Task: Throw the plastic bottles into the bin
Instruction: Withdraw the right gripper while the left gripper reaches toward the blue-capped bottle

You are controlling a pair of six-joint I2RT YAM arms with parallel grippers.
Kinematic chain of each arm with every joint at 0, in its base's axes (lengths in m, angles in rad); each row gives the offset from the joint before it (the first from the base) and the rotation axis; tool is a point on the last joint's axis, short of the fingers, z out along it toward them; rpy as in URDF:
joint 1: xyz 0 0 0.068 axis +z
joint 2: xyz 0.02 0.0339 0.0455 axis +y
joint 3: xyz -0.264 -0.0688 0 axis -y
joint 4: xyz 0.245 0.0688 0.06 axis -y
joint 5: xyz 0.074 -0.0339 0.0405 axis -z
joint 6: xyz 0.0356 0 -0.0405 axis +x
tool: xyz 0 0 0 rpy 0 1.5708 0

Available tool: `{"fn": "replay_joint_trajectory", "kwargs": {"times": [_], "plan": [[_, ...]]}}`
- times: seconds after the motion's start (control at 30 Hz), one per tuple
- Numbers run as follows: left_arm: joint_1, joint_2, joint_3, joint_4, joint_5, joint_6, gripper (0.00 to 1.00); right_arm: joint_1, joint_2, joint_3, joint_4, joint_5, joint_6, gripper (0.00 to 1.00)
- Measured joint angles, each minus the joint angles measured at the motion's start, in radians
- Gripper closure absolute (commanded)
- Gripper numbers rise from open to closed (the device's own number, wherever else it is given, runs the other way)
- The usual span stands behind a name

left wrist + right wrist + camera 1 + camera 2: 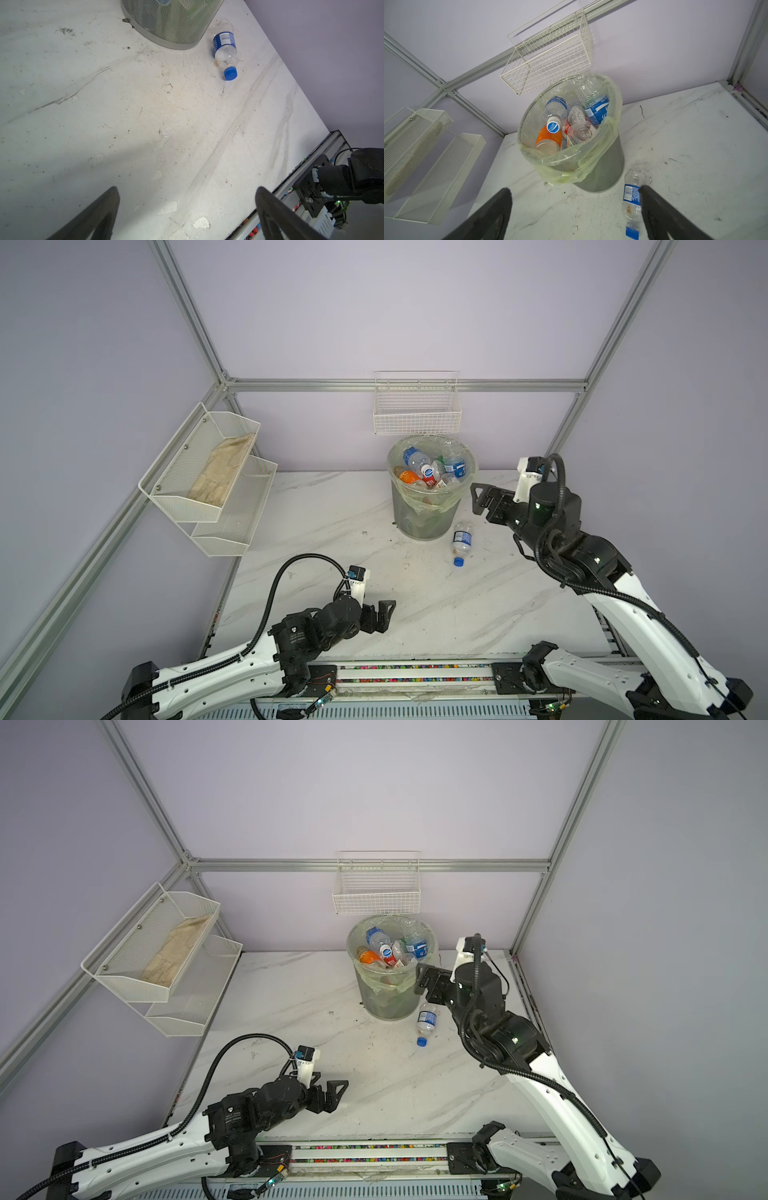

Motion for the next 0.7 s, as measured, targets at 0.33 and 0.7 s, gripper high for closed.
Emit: {"fn": "replay_joint_trajectory", "kwargs": {"times": [0.33, 0.7], "plan": [[-0.051, 0.349, 0.145, 0.165, 0.035, 0.047, 0.00, 0.000, -0.228, -0.171, -0.011, 0.087, 0.063, 0.03], [-0.058, 0.718, 0.391, 0.258, 0.075, 0.076, 0.00, 0.000, -0.401, -0.179, -0.064, 0.249, 0.033, 0.03]]}}
